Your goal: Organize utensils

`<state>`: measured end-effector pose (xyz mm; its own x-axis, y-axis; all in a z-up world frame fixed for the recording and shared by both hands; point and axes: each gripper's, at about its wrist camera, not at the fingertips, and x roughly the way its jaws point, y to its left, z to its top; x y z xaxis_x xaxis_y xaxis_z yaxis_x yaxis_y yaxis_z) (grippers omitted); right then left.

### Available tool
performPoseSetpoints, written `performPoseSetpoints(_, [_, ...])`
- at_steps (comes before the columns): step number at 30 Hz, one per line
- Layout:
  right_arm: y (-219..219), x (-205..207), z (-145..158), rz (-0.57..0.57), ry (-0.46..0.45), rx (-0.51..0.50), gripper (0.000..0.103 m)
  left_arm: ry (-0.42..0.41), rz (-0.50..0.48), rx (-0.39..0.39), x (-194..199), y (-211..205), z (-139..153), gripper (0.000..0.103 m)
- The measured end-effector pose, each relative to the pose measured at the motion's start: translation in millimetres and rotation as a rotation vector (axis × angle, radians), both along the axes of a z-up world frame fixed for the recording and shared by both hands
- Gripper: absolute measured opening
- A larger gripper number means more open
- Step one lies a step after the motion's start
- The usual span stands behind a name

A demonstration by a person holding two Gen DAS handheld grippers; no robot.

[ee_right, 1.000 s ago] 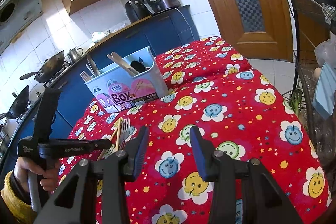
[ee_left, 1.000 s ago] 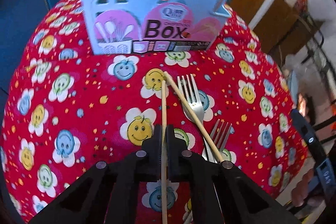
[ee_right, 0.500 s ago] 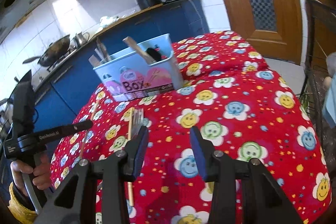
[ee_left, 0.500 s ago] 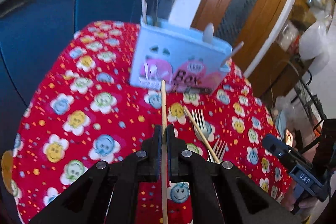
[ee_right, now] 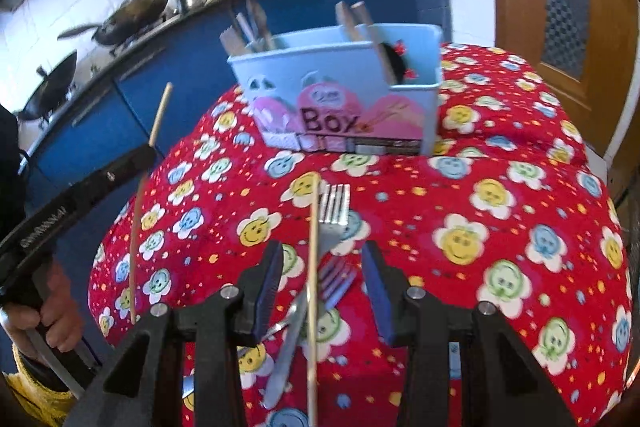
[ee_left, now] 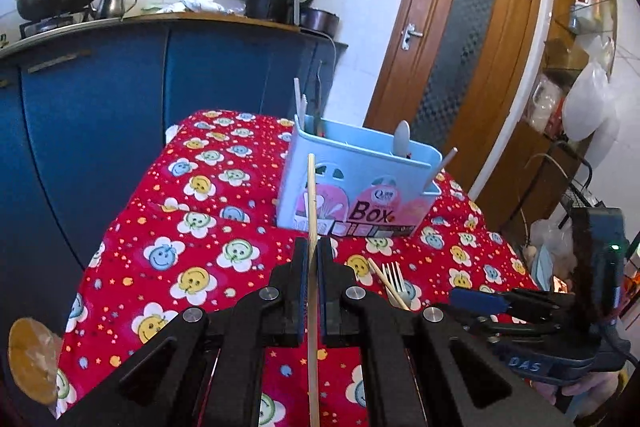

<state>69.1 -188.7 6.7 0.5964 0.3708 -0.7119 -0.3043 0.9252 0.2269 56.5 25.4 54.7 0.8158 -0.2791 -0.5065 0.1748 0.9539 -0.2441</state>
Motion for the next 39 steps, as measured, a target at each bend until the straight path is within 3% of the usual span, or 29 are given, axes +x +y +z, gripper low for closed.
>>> performPoseSetpoints(11, [34, 28, -11, 0.079, 0.068, -0.144, 0.028, -0.041, 0.017, -0.009, -2, 9, -4, 0.003])
performPoseSetpoints(16, [36, 40, -15, 0.069, 0.088, -0.160, 0.026, -0.041, 0.017, -0.010, -1, 10, -5, 0.003])
performPoseSetpoints(24, [45, 55, -21, 0.089, 0.121, -0.178, 0.009, -0.041, 0.017, -0.014, 1, 11, -5, 0.003])
performPoseSetpoints(30, [43, 52, -18, 0.084, 0.115, -0.124, 0.006, -0.046, 0.018, -0.021, 0, 10, -5, 0.003])
performPoseSetpoints(39, [15, 26, 4, 0.021, 0.006, 0.052, 0.006, -0.078, 0.014, -0.036, -6, 4, 1, 0.003])
